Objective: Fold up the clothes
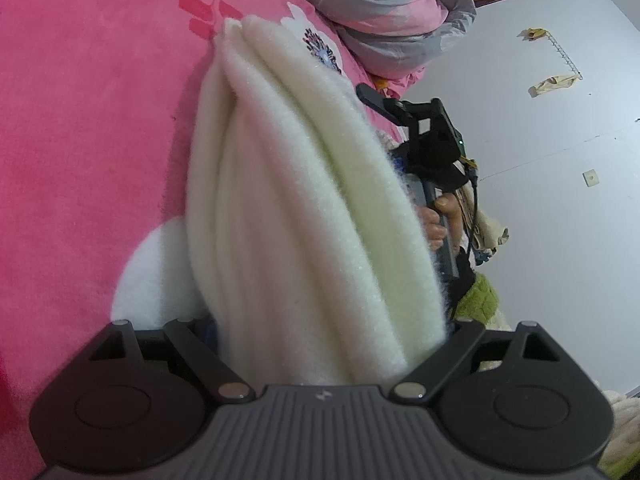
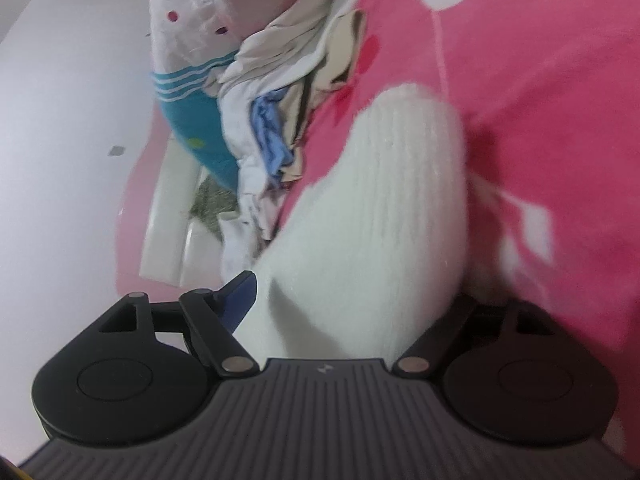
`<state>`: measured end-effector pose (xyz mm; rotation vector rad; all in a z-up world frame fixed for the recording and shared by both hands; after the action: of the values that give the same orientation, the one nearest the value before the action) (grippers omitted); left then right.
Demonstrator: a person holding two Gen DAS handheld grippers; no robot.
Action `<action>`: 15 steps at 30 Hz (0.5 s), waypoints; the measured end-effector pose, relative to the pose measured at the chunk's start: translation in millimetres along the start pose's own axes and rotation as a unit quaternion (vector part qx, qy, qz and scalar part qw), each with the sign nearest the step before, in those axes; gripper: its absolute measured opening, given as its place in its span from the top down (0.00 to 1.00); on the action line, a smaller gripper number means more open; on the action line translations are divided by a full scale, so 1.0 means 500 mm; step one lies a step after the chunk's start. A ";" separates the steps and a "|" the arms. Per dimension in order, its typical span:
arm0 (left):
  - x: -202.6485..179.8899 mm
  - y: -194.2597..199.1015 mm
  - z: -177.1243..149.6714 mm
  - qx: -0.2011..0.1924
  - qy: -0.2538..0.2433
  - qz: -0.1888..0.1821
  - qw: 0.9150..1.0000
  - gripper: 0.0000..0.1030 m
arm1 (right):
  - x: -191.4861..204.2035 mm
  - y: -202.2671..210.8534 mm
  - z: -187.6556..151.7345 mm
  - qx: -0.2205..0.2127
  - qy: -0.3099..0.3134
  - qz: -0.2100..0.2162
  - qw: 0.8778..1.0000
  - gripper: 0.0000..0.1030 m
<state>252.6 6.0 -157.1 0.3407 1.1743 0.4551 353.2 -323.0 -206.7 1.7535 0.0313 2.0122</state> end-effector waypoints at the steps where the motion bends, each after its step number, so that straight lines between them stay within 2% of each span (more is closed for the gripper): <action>1: 0.003 0.010 -0.009 -0.006 -0.001 0.000 1.000 0.14 | 0.004 -0.004 -0.002 0.000 0.009 -0.006 1.000 0.36; 2: 0.001 0.014 -0.013 -0.010 -0.001 0.001 1.000 0.15 | 0.006 -0.006 -0.006 0.000 0.013 -0.017 1.000 0.49; 5: -0.008 0.018 -0.015 -0.019 -0.001 0.006 1.000 0.17 | 0.019 0.001 -0.019 -0.015 0.021 -0.029 0.999 0.60; 8: -0.018 0.023 -0.017 -0.028 0.001 0.007 1.000 0.20 | 0.041 0.004 -0.030 -0.024 0.038 -0.048 0.998 0.63; 15: -0.036 0.076 -0.056 -0.047 0.010 -0.025 0.999 0.22 | 0.119 0.012 -0.042 -0.024 0.098 -0.082 0.992 0.65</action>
<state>214.6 30.1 -133.9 0.2258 1.1737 0.4692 326.7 -301.2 -153.3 1.4680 0.1828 2.0398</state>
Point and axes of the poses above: each gripper's, at about its wrist camera, not at the fingertips, and y roughly against the way its jaws point, x to its left, z to its top, the point moved 1 cm from there along -y, roughly the way its jaws point, and after that the axes turned 2 degrees about -y, right-handed, at the moved point
